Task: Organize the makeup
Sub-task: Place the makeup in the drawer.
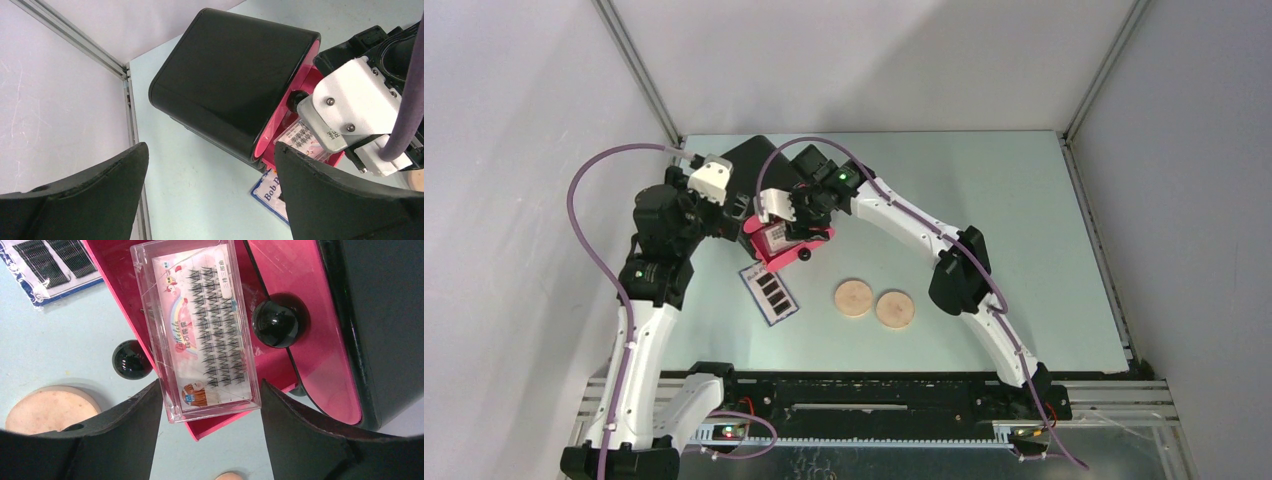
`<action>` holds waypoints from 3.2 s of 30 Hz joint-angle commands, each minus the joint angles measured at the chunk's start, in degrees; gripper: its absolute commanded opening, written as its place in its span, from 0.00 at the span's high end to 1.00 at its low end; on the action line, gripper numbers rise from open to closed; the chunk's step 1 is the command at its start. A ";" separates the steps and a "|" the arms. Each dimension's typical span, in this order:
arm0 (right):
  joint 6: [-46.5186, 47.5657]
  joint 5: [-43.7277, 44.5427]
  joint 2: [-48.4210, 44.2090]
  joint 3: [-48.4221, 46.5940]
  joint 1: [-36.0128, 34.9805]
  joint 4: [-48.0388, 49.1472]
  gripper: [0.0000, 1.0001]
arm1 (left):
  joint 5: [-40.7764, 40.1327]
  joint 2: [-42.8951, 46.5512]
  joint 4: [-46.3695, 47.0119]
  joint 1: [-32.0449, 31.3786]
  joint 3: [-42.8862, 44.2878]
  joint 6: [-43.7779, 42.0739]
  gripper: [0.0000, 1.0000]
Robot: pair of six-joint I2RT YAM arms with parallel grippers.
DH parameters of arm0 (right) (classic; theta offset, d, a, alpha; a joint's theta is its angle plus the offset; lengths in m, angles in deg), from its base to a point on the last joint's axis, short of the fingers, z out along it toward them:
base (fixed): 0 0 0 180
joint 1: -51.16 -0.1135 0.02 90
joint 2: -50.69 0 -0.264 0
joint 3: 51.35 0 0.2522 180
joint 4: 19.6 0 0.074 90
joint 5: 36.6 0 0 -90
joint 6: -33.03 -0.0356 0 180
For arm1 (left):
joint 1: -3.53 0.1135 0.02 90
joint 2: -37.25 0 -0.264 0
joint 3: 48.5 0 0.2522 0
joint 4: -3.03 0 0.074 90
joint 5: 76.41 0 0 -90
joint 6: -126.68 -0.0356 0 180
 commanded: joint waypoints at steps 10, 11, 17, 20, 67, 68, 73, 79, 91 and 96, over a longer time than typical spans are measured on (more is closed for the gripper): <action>-2.78 0.98 -5.20 -1.62 -1.42 2.25 0.16 | 2.80 3.15 -0.47 0.52 -0.29 -4.69 0.00; -2.97 1.01 -5.69 -1.45 -1.42 2.10 0.16 | 3.06 3.21 -0.83 0.52 -0.54 -5.42 0.00; -5.33 0.75 -11.44 3.46 -0.97 1.35 0.15 | 7.92 3.80 -6.04 0.53 -2.54 -14.60 0.00; -7.99 -1.02 -15.74 7.55 0.22 0.70 0.15 | 14.98 3.99 -13.32 0.37 -3.62 -23.10 0.00; -21.37 -14.97 -44.57 60.25 21.30 11.70 0.28 | -9.06 -32.46 -17.75 -32.24 -17.97 -78.40 0.22; -21.38 -15.00 -44.57 60.27 21.34 11.70 0.28 | -9.05 -32.54 -17.56 -32.64 -18.44 -78.02 0.25; -21.38 -15.33 -44.62 60.31 21.92 11.56 0.29 | -8.12 -31.32 -17.26 -33.68 -19.62 -75.56 0.42; -21.33 -15.38 -44.77 60.30 22.68 11.54 0.30 | -7.72 -28.02 -15.17 -35.45 -22.86 -73.21 0.56; -21.27 -15.43 -44.84 60.33 23.80 11.13 0.31 | -3.89 -21.71 -17.08 -38.16 -22.38 -65.09 1.00; -21.15 -15.21 -45.02 60.24 24.26 11.12 0.32 | -1.43 -18.28 -19.99 -39.04 -21.42 -62.34 1.00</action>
